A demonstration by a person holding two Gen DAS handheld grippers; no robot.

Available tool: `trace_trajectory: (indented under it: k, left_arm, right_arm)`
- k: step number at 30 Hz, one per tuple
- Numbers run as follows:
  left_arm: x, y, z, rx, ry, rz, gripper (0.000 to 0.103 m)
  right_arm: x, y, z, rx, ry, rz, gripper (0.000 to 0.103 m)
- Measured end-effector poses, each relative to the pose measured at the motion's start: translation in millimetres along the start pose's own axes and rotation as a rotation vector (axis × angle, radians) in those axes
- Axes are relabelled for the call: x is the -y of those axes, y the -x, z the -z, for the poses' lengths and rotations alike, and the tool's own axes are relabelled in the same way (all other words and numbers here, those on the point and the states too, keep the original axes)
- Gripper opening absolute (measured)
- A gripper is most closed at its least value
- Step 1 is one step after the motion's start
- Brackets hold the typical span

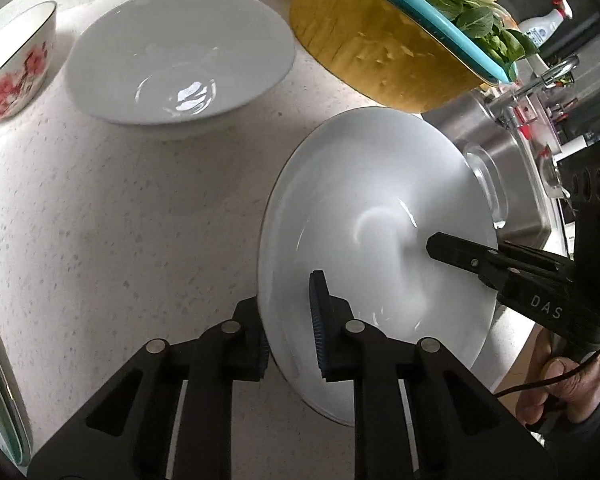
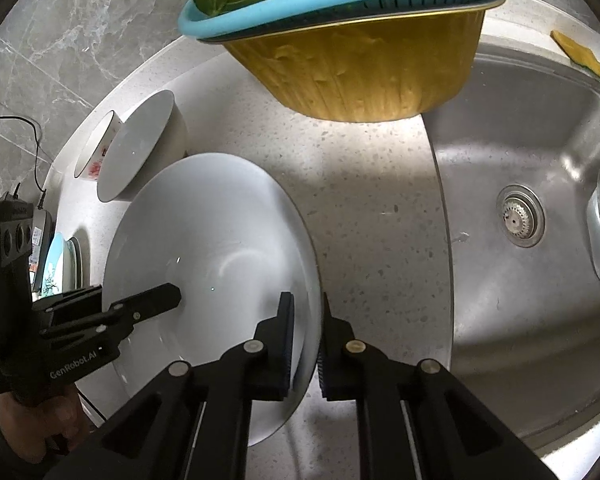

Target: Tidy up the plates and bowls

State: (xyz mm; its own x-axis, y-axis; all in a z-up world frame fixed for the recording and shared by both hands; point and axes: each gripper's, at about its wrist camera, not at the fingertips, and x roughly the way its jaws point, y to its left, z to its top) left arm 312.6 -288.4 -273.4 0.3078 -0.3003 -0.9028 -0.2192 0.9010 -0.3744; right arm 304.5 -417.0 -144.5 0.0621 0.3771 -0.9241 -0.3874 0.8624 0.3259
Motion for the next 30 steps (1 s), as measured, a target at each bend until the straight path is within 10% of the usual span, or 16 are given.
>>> trace_trajectory:
  k: [11, 30]
  left_arm:
    - [-19.7, 61.3, 28.2, 0.040, 0.047, -0.043, 0.015]
    - [-86.0, 79.4, 86.6, -0.116, 0.191, -0.013, 0.015]
  right_arm:
    - [-53.1, 12.7, 9.7, -0.010, 0.061, -0.038, 0.011]
    - [-119.7, -19.4, 25.1, -0.239, 0.030, -0.098, 0.012]
